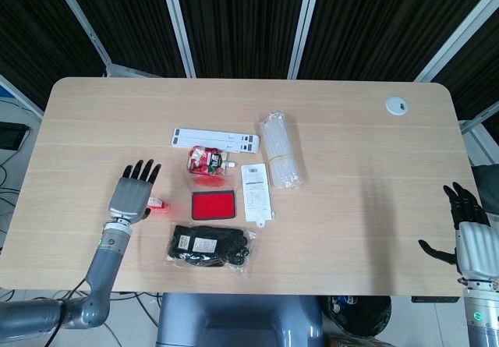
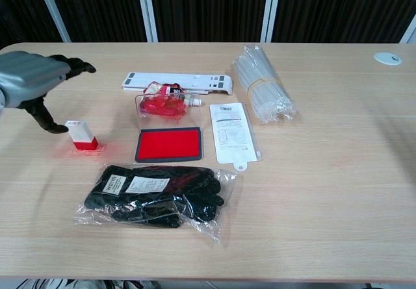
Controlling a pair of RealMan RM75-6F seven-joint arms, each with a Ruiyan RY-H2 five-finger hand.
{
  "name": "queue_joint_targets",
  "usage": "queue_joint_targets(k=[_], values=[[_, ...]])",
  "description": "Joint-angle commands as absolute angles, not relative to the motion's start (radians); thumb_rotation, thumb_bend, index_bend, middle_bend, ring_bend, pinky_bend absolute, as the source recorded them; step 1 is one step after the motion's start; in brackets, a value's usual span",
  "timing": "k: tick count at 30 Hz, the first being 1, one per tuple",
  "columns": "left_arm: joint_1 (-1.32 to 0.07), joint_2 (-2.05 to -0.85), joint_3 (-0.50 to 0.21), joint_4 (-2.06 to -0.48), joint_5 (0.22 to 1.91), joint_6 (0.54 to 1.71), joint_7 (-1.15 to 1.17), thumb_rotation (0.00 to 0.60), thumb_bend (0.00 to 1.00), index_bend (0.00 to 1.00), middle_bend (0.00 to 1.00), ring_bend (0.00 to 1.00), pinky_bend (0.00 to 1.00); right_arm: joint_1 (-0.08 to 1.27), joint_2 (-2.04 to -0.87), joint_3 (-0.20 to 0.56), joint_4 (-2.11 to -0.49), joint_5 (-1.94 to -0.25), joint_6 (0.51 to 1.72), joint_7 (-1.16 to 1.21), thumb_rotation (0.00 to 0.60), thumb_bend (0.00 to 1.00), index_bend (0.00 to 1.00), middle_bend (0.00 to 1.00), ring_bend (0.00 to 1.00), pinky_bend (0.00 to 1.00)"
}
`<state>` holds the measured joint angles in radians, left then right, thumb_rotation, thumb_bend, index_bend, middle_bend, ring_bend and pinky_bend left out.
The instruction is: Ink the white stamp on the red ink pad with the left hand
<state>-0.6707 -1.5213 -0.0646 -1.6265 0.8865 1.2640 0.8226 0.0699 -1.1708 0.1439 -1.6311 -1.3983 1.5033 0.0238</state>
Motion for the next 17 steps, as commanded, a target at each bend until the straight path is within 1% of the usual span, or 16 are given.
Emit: queue_joint_targets(k=[1,6,10,14,17], values=[[-0.568,-1.416,-0.002,-1.690,1.060,1.357,0.641,0.600,0.13,0.00,0.00,0.00,0.09,0.070,-1.172,0.143,-1.631,-1.400,1.504,0.018,0.600,0.09,0.00,0.00,0.00,0.17],[-0.480,-1.340,0.048,-1.707,1.162,1.430,0.513,0.600,0.12,0.00,0.00,0.00,0.05,0.070,-1.173,0.140,-1.631,-1.408,1.509,0.002,0.600,0.07,0.00,0.00,0.00,0.17],[-0.389,-1.263,0.096,-1.714,1.224,1.497,0.408,0.600,0.10,0.00,0.00,0.00,0.01,0.070,-1.174,0.136,-1.630,-1.418,1.515,-0.015,0.600,0.05,0.00,0.00,0.00,0.17],[-0.324,-1.214,0.122,-1.703,1.305,1.569,0.338,0.600,0.10,0.00,0.00,0.00,0.00,0.069,-1.180,0.134,-1.630,-1.423,1.520,-0.030,0.600,0.05,0.00,0.00,0.00,0.17],[-0.291,-1.204,0.140,-1.678,1.345,1.593,0.309,0.600,0.10,0.00,0.00,0.00,0.00,0.069,-1.181,0.134,-1.630,-1.422,1.520,-0.034,0.600,0.05,0.00,0.00,0.00,0.17]])
